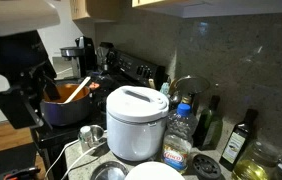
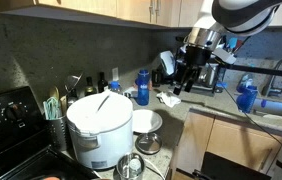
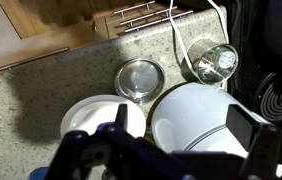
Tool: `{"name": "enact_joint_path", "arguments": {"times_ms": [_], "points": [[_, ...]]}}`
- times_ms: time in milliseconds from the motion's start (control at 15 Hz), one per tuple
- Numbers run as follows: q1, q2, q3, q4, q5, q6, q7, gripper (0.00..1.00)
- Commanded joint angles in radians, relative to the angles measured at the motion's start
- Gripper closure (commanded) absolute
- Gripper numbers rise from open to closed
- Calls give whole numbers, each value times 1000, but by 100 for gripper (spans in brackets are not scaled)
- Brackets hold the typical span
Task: Remove the wooden spatula from the pot and place it in the cutlery holder
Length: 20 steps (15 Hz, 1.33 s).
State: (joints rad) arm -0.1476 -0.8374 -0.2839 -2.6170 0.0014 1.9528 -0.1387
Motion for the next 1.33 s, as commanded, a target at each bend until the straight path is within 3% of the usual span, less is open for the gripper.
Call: {"name": "enact_joint_path", "arguments": {"times_ms": [0,400,533,733,1267], "points": [[-14,4,11,2,10,-3,-9,0],[-14,4,11,2,10,-3,-9,0],[17,44,14,9,26,11,-25,0],[95,85,40,8,69,7,-74,0],[350,259,222,11,200,18,-171,0]]}}
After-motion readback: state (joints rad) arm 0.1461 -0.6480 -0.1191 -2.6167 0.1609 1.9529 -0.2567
